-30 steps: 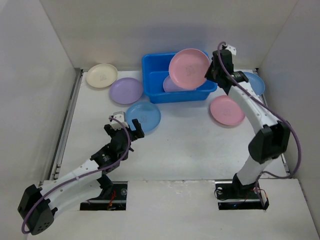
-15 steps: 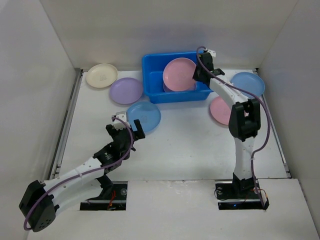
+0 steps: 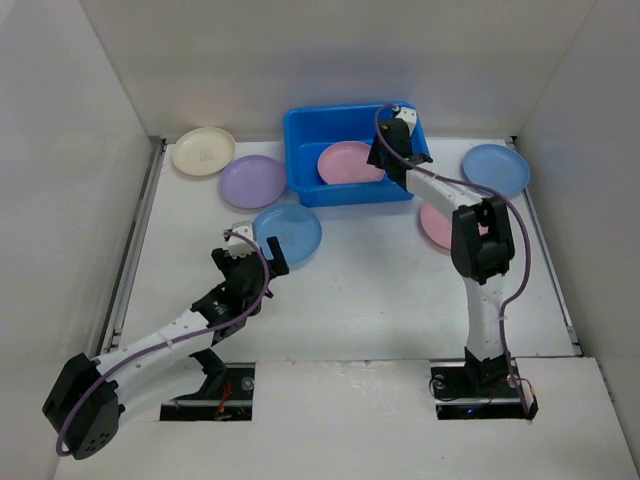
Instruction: Place the plates into the plastic bin on the countertop
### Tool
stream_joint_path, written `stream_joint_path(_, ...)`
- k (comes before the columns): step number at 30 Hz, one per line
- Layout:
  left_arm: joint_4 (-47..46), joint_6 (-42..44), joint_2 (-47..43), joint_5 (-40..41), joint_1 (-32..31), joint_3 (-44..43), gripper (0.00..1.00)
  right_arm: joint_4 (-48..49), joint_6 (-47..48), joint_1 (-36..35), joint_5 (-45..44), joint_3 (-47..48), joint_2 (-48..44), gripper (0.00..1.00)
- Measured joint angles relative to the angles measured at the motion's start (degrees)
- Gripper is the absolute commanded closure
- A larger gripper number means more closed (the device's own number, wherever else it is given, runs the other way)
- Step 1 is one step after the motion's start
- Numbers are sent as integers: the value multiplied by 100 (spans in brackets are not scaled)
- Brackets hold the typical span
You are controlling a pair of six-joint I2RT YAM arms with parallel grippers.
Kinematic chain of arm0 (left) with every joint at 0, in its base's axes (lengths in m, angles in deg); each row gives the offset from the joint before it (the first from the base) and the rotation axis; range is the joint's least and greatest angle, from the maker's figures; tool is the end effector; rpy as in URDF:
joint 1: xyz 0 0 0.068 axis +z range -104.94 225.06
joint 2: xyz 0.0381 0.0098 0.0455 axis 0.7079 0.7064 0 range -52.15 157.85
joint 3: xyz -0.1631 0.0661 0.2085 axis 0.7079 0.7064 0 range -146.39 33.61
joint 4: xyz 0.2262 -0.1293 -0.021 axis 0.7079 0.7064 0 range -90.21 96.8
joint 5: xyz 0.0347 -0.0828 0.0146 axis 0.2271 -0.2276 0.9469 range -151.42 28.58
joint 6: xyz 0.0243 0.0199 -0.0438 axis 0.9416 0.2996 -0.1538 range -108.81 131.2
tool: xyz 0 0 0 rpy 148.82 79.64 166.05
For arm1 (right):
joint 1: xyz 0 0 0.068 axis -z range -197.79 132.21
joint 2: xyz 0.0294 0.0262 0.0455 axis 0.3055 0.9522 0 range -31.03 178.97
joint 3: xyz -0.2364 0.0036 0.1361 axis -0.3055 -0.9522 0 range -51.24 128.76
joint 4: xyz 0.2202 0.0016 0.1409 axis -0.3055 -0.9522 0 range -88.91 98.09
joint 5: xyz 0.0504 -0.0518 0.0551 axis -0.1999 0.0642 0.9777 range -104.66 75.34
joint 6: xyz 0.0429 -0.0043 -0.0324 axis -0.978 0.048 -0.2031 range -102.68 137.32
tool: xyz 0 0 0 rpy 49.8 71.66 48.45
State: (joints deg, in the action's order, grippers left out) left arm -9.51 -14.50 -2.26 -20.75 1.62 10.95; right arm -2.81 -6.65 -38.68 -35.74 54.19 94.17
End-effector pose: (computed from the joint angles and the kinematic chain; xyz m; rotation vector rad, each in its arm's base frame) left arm 0.1548 -0.1146 0.2257 -0.1959 1.7999 -0.1881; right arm 0.4858 0.1718 0.2481 0.2731 2.0500 0.0931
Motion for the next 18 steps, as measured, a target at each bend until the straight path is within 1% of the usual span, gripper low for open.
stream_joint_path(3,-4,-17,59,-11,101,7,0,442,46,-168,-122,-726,-424,38)
stream_joint_path(6,13,-61,68,-57,243,7,0,1056,122,-363,-293,-1646,-1145,33)
stream_joint_path(9,68,-184,63,-219,516,7,0,1812,203,-577,-461,-2592,-2024,32)
stream_joint_path(12,166,-378,61,-575,977,7,1,2677,278,-813,-629,-3397,-2789,29)
stream_joint_path(14,223,-538,70,-879,1320,7,2,3270,308,-942,-695,-3888,-3128,28)
stream_joint_path(18,221,-927,308,-1631,1982,7,6,4127,323,-1021,-693,-4642,-3309,28)
